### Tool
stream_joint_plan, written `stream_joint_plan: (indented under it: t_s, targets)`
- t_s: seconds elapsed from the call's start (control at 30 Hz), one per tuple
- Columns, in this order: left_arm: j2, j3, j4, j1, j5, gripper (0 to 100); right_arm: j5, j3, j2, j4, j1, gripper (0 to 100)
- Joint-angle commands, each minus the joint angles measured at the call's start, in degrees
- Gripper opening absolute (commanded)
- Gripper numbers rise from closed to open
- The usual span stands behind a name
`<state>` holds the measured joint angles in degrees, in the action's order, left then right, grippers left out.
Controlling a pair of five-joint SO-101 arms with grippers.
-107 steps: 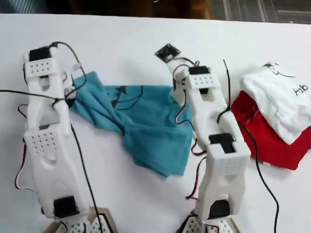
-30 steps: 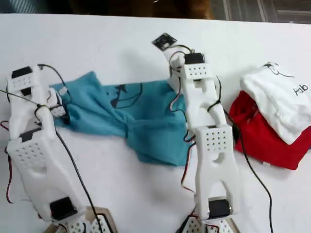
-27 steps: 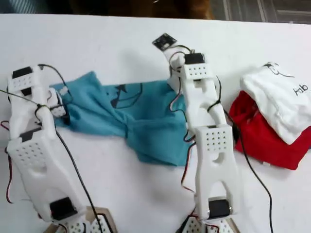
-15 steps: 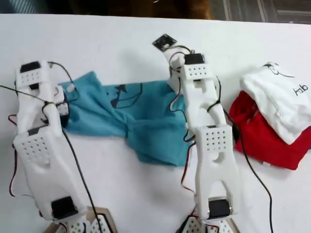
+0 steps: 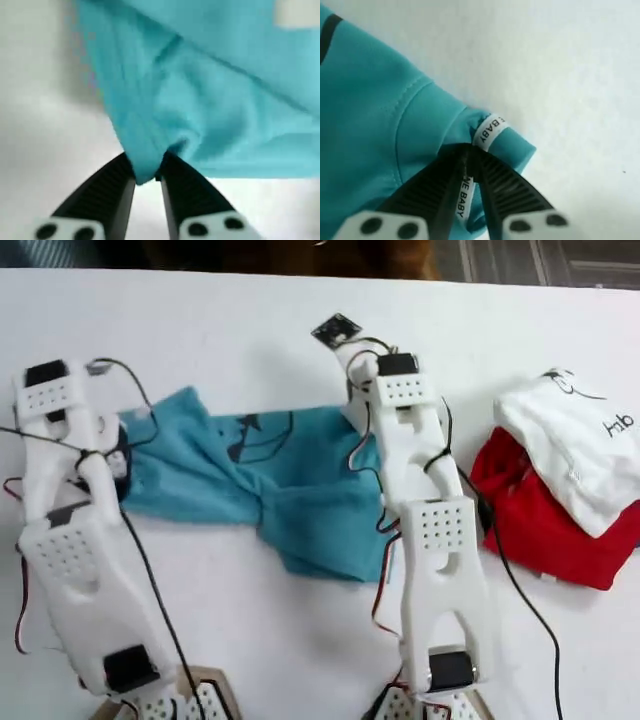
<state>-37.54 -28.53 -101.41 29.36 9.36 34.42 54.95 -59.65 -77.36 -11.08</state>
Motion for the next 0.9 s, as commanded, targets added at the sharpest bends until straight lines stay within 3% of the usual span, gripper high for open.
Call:
stream_joint_plan:
  t_s: [0.0,0.4,0.67,0.87]
  targets:
    - [8.88,2.15,-1.14,2.64,3.34,3,-0.44,0.7,-0.13,1.1,0.66,1.8]
    - [17.58,10.59,-1.23,2.64,4.57,3,-0.44,0.7,-0.13,1.1,0.66,1.8]
    - [26.29,10.86,-1.23,2.73,5.98,20,-0.44,0.7,-0.13,1.1,0.66,1.8]
    - [29.27,10.59,-0.09,2.46,4.4,20,-0.44,0.7,-0.13,1.1,0.75,1.8]
